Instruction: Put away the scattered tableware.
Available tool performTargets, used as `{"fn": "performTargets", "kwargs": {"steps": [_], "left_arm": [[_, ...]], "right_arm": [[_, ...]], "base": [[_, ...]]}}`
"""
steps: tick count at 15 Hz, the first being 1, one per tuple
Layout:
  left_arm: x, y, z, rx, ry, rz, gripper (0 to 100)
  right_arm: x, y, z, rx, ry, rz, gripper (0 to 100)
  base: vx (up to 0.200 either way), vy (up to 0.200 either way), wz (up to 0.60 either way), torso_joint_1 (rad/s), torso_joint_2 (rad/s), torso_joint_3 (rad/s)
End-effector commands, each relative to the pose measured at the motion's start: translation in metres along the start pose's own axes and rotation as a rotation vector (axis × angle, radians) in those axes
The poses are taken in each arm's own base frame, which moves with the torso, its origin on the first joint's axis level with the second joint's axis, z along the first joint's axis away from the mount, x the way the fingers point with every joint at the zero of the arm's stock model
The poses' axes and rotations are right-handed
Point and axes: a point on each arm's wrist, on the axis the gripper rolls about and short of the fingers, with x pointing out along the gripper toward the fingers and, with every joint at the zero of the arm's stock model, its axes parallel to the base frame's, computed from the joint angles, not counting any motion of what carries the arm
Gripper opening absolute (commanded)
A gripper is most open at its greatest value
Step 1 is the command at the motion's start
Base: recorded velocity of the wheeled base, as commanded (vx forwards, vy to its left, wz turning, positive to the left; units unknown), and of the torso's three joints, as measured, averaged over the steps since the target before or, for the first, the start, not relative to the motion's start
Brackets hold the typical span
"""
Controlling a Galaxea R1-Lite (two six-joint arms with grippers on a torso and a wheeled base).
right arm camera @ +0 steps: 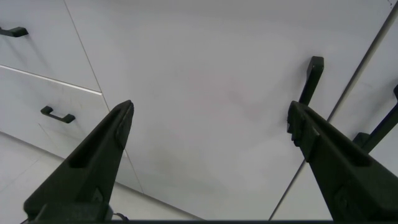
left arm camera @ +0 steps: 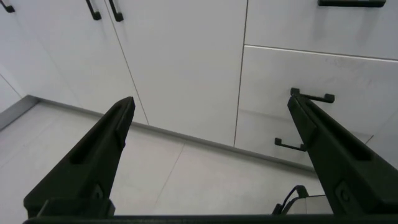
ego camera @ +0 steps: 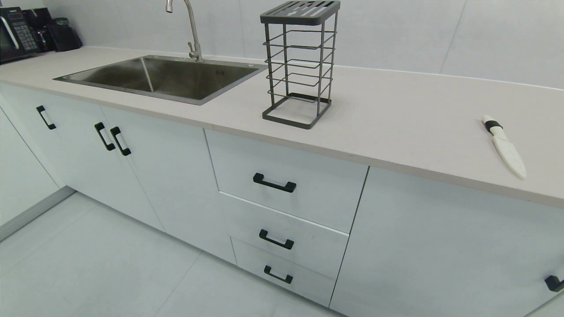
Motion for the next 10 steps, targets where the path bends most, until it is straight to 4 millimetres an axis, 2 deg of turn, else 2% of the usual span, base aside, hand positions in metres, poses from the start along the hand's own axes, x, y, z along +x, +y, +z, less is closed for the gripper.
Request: {"fn": "performTargets", "kwargs": {"steps": [1,7,10], "left_arm": [[0.0001,0.0001,-0.0006,-0.043,0.007,0.007,100],[0.0001,0.0005,-0.0008,-0.061,0.009,0.026,100],[0.0001,0.0006,-0.0008,-0.058,0.009,0.027,100]], "right_arm": [[0.0001,0.0,0.0,0.0,0.002,0.0,100],[0.0001,0.0,0.0,0.0,0.002,0.0,100],[0.0001,0.0,0.0,0.0,0.002,0.0,100]], "base": [[0.0,0.0,0.0,0.0,0.0,0.0],[0.0,0.0,0.0,0.0,0.0,0.0],[0.2,0.0,0.0,0.001,0.0,0.001]]}}
